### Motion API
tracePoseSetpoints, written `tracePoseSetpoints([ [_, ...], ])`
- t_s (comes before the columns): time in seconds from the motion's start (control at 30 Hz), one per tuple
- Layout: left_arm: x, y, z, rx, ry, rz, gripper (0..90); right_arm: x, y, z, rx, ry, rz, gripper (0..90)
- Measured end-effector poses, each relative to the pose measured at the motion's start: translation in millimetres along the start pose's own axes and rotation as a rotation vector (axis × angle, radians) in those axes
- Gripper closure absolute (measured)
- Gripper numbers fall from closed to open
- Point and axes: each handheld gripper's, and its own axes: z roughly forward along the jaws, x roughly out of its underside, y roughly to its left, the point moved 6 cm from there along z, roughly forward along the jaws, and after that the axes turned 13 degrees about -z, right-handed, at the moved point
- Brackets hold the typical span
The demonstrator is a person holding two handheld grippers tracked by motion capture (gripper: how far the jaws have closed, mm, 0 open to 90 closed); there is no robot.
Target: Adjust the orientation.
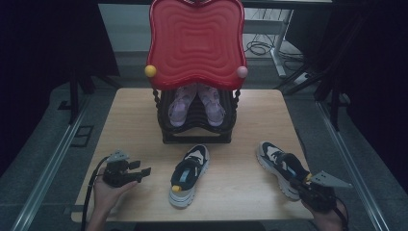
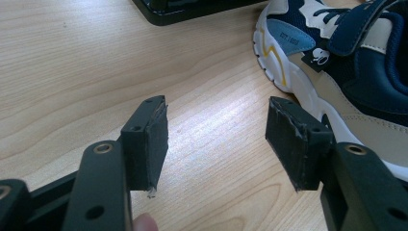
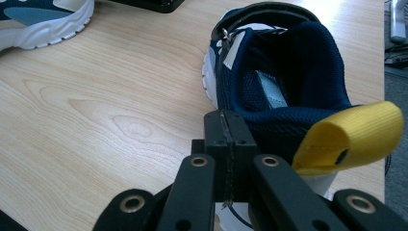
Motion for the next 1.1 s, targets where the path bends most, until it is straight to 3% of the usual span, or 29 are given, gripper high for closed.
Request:
tracePoseSetpoints([
  [0.57, -1.7, -5.9, -3.1, 0.023, -0.009, -0.001, 40.7, -4.7, 4.5, 2.2, -0.034, -0.035, -0.006, 89.5],
  [0.83, -1.9, -6.6, -3.7, 0.027, -0.009, -0.002, 40.6, -7.6, 11.7, 6.9, -0.055, -0.037, -0.035, 89.5],
  [1.1, -5.5, -22.1, -8.2, 0.066, -0.02, 0.007, 40.3, -9.0, 13.3, 7.3, -0.062, -0.048, -0.038, 89.2],
])
